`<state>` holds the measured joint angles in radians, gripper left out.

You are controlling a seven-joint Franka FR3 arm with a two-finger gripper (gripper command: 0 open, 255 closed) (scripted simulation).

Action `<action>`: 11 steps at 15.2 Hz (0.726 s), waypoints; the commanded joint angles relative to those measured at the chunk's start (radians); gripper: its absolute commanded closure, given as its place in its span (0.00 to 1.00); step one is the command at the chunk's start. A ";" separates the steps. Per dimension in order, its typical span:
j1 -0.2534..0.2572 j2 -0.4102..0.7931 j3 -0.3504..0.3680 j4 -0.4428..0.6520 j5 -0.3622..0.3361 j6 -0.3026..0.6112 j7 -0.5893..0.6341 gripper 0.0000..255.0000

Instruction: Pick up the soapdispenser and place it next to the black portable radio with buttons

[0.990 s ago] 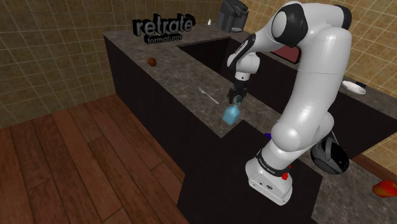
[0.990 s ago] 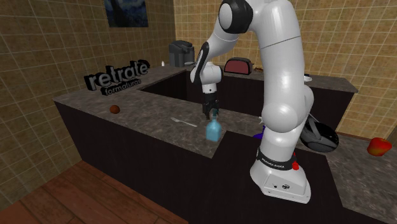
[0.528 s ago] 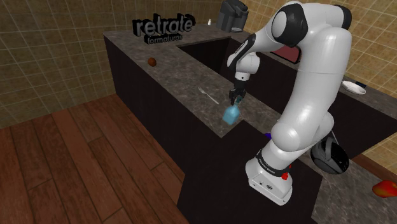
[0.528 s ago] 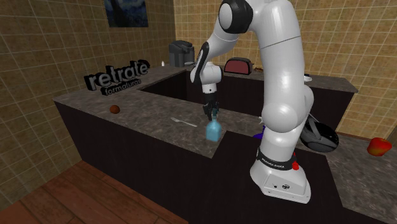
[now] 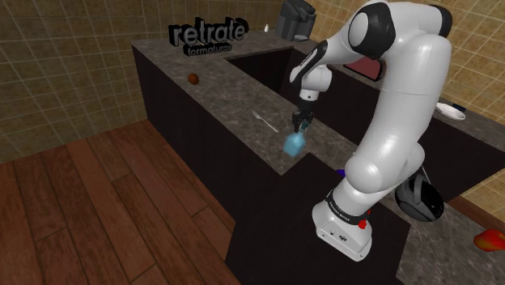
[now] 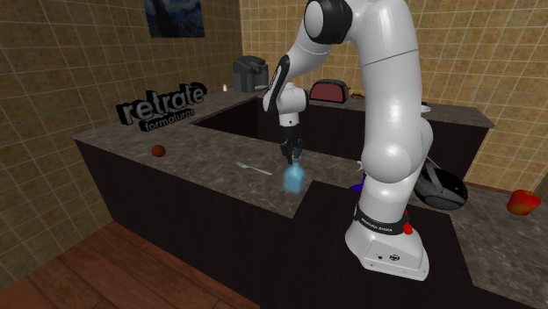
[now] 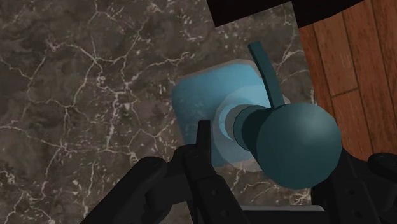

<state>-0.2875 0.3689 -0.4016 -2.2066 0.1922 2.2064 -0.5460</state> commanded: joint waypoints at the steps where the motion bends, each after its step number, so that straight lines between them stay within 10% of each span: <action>1: 0.004 -0.022 -0.006 0.001 -0.012 -0.021 0.008 1.00; 11: 0.022 -0.133 -0.031 0.014 -0.071 -0.133 0.049 1.00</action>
<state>-0.2673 0.2485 -0.4306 -2.1932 0.1275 2.0852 -0.5017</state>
